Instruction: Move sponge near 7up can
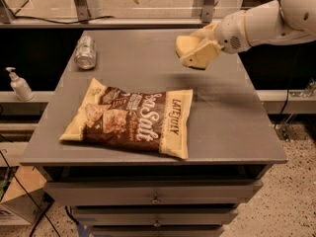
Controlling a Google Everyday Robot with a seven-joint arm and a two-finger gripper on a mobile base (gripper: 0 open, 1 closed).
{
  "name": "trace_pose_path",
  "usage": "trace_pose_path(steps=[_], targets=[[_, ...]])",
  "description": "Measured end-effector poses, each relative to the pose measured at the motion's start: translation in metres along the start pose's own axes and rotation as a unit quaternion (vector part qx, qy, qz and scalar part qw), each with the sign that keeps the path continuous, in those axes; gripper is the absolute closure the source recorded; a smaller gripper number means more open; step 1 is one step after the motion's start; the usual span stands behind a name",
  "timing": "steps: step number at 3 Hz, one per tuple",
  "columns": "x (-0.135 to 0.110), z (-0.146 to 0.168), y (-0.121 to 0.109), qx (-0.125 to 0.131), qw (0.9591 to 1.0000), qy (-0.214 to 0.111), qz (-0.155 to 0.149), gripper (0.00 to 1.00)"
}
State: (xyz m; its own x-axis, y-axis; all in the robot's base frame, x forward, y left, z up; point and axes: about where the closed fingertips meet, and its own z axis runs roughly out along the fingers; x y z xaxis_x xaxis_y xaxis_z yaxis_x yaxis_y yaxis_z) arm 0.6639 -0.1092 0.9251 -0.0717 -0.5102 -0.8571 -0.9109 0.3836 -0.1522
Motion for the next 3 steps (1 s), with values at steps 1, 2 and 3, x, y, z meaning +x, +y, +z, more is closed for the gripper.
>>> trace_pose_path(steps=[1,2,3], targets=[[-0.019,0.030,0.003,-0.024,0.9993,-0.026,-0.014,1.00],[-0.040,0.070,0.004,-0.043,0.9976,-0.048,-0.024,1.00],[-0.060,0.113,0.012,-0.043,0.9975,-0.050,-0.027,1.00]])
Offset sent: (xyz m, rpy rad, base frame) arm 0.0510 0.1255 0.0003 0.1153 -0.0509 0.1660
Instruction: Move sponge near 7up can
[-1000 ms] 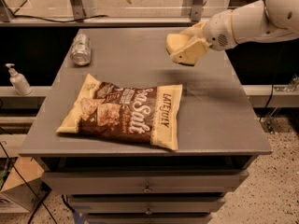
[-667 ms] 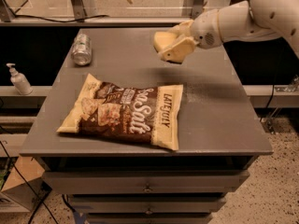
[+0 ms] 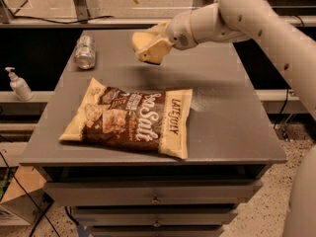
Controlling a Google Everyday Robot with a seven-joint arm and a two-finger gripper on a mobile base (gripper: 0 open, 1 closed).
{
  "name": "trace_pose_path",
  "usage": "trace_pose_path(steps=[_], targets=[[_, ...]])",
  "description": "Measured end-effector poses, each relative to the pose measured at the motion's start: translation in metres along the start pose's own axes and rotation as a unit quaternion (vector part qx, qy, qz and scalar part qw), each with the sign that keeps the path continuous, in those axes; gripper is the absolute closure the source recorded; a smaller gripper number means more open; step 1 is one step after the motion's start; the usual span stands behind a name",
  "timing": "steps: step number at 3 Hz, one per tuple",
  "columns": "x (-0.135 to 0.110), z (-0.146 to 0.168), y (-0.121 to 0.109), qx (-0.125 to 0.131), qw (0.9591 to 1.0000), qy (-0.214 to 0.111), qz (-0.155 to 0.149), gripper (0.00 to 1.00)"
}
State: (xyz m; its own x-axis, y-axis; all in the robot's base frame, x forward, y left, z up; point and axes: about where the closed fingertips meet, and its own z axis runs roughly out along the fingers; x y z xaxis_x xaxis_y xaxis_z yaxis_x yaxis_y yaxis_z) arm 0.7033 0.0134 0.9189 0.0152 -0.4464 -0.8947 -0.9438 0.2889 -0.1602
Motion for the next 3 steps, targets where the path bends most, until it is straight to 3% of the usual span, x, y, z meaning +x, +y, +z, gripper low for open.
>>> trace_pose_path(steps=[2,3], targets=[[-0.014,0.089,0.018,0.031,0.9986,-0.017,0.038,1.00],[-0.011,0.126,0.015,0.041,0.9972,-0.019,0.059,0.84]])
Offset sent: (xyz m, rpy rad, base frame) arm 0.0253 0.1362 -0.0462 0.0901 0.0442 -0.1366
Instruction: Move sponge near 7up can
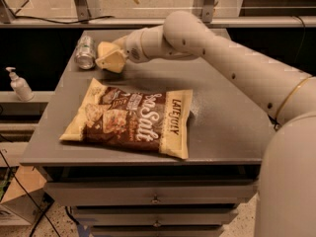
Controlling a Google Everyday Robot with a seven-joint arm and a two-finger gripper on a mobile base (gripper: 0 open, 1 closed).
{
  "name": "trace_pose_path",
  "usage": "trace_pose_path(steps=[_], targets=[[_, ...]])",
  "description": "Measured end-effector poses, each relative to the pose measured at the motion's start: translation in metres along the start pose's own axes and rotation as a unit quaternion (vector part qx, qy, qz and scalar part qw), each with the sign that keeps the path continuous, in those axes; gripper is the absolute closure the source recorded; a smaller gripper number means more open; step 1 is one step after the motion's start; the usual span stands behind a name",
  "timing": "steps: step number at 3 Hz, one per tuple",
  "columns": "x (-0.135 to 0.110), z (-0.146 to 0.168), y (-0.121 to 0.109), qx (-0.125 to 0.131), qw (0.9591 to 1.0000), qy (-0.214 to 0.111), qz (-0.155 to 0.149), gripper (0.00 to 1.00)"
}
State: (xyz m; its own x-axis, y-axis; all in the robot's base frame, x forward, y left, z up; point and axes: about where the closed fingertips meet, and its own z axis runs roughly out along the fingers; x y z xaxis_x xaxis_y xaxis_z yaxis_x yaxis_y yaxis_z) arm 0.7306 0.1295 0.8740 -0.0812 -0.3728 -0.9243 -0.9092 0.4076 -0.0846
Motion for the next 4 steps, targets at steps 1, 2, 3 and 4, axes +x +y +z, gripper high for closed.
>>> trace_pose_path(steps=[1,2,3,4], targets=[[0.005,0.019,-0.008,0.019,0.9998,0.004,0.010,0.61],[0.008,0.020,-0.020,0.050,0.9986,0.010,0.016,0.36],[0.008,0.022,-0.018,0.047,0.9987,0.009,0.016,0.12],[0.008,0.024,-0.017,0.046,0.9988,0.009,0.016,0.00]])
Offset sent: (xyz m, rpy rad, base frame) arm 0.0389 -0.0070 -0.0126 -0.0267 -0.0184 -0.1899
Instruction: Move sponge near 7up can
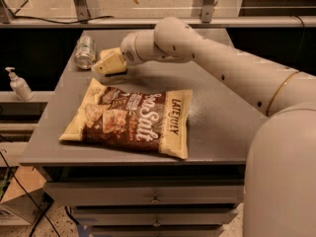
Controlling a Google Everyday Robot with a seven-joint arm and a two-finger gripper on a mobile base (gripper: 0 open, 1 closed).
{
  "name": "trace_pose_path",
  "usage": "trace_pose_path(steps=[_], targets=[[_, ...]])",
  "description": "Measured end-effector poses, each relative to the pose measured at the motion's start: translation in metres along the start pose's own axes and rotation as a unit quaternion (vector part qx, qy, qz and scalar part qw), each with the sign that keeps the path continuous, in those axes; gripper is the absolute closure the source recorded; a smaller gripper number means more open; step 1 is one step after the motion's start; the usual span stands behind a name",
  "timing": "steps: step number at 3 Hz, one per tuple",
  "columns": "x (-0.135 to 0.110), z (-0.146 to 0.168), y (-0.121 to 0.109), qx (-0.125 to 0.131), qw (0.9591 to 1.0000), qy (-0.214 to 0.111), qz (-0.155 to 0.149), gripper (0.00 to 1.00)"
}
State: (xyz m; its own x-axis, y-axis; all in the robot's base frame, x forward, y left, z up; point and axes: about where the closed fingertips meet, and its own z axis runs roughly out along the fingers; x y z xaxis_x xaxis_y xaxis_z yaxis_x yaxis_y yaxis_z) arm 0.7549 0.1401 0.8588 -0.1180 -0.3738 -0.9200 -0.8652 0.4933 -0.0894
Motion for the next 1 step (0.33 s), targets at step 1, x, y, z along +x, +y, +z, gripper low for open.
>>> trace_pose_path(steps=[1], targets=[[0.0000,0.0001,0.0001,0.000,1.0000,0.000,0.000,0.00]])
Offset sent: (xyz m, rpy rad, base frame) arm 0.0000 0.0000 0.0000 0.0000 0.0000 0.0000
